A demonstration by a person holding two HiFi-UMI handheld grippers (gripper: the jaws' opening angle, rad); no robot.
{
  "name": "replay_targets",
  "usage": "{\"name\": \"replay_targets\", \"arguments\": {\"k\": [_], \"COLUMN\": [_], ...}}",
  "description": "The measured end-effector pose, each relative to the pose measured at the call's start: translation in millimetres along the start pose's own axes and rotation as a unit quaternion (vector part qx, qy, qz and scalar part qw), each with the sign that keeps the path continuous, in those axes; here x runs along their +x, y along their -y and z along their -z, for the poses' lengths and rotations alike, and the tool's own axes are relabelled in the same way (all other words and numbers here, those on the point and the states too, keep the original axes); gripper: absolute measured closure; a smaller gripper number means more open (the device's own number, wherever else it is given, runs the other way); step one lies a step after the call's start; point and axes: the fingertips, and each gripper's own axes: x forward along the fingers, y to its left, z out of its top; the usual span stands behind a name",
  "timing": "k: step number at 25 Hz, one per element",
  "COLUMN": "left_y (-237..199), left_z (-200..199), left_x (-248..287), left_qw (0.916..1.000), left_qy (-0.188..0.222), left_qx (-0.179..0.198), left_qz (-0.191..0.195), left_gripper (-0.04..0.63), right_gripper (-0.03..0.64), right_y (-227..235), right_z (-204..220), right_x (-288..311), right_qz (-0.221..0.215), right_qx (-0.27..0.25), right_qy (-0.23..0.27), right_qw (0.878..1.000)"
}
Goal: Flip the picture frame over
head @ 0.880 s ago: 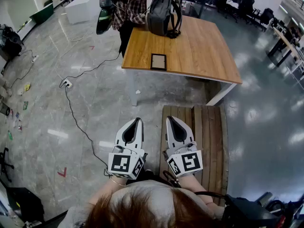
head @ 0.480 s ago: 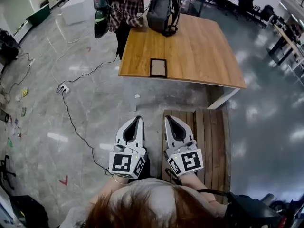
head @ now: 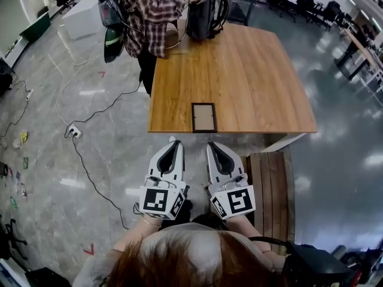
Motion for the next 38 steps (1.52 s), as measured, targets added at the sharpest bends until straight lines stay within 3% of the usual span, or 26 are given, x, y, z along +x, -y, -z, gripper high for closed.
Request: {"name": "replay_targets", "arguments": {"k": [4,6,9,11,13,16,19,22,24,26,29,34,38], "left_y": [-13.7,-15.9,-25.6,-32.2,-37.8,-45.2,-48.8,-52.1,-55.4,-59.8,-64.8,-68.9,-69.8], "left_z": [-2.8,2.3,8.9,10.5,14.4,29.0,43.7,53.7,58.5,62.2,66.6,71.7,74.8], "left_x": [35.0,43.6,53.9,60.1,64.2,69.0,73.4,77.7,79.9,80.0,76.0,72.3,71.8], "left_qw": [1.0,0.9999,0.9998,0.9997,0.9996,0.9988,0.9974,0.9962,0.9956,0.9948,0.9937,0.9923,0.9915], "left_qy": [0.001,-0.003,-0.017,-0.021,-0.025,-0.045,-0.069,-0.084,-0.091,-0.098,-0.108,-0.12,-0.127], "left_qx": [-0.005,-0.007,-0.008,-0.009,-0.009,-0.008,-0.009,-0.01,-0.009,-0.008,-0.006,-0.005,-0.005], "left_qz": [0.007,0.006,-0.003,-0.008,-0.013,-0.019,-0.021,-0.022,-0.022,-0.024,-0.029,-0.031,-0.028], "left_gripper": [0.589,0.589,0.589,0.589,0.589,0.589,0.589,0.589,0.589,0.589,0.589,0.589,0.589], "right_gripper": [0.6,0.6,0.6,0.6,0.6,0.6,0.588,0.447,0.37,0.348,0.341,0.337,0.339], "right_y": [23.3,34.9,51.6,65.4,79.9,100.6,113.9,116.4,115.3,114.3,117.3,126.8,129.9], "right_z": [12.4,28.0,58.3,79.3,97.0,133.1,182.8,232.6,263.1,282.8,290.6,300.2,313.5], "right_x": [34.1,41.7,53.7,61.2,64.3,64.8,63.7,61.2,63.0,68.1,77.0,90.1,97.7], "right_qz": [0.012,0.014,0.009,0.0,0.0,0.044,0.098,0.126,0.14,0.157,0.169,0.186,0.193], "right_qx": [-0.003,0.02,0.148,0.279,0.371,0.428,0.5,0.556,0.608,0.644,0.67,0.688,0.712], "right_qy": [-0.015,-0.028,-0.037,-0.014,0.025,0.03,-0.015,-0.049,-0.056,-0.052,-0.029,-0.013,-0.01], "right_qw": [1.0,0.999,0.988,0.96,0.928,0.902,0.861,0.82,0.78,0.747,0.722,0.702,0.675]}}
